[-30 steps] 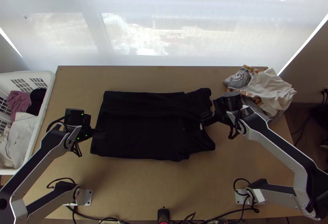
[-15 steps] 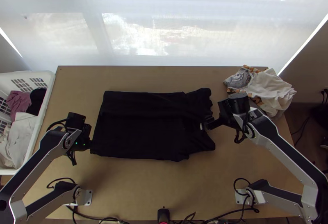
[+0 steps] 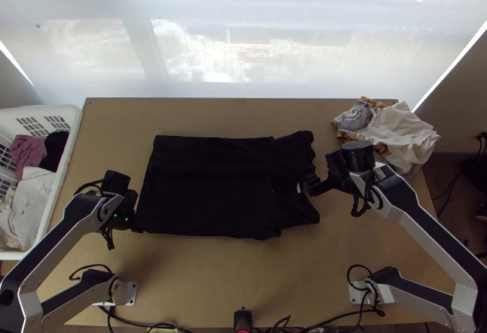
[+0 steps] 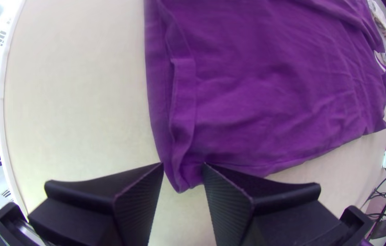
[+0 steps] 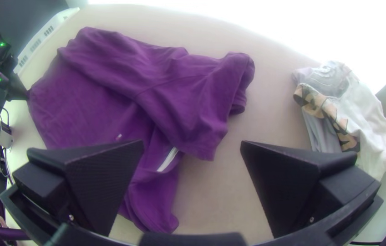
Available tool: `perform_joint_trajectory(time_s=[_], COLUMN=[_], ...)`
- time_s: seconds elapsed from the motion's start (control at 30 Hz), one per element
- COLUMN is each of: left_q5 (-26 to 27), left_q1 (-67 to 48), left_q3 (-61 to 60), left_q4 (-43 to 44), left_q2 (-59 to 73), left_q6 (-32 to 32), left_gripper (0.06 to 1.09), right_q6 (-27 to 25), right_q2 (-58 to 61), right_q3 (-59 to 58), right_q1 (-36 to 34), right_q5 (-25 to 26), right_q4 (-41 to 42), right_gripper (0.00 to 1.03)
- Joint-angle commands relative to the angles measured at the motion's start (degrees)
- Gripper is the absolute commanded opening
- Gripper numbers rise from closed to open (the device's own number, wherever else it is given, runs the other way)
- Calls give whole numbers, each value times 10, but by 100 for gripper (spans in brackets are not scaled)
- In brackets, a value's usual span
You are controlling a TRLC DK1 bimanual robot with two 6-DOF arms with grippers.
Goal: Fold the t-shirt
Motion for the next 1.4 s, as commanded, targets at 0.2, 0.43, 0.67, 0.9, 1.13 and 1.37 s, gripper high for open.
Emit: perform_joint_trajectory(time_s=[0.2, 0.43, 0.67, 0.9, 1.13, 1.37], left_q5=[31, 47, 49, 49, 49, 49], left_q1=[8, 25, 43, 44, 45, 45], left_q3=[-14, -2, 22, 26, 25, 25], left_q4=[46, 61, 69, 71, 71, 75], left_q2=[19, 19, 12, 14, 16, 21], left_q6=[-2, -11, -29, -36, -42, -43], left_gripper=[9, 9, 9, 9, 9, 9], right_q6=[-14, -39, -42, -45, -44, -41], right_q2=[-33, -37, -13, 14, 44, 77], right_q3=[-3, -13, -22, -43, -38, -27], right_q1=[49, 144, 200, 273, 317, 334], right_q5=[-22, -30, -52, -57, -60, -64], right_q4=[-84, -136, -145, -145, -132, -102], right_gripper=[99, 98, 98, 98, 93, 92])
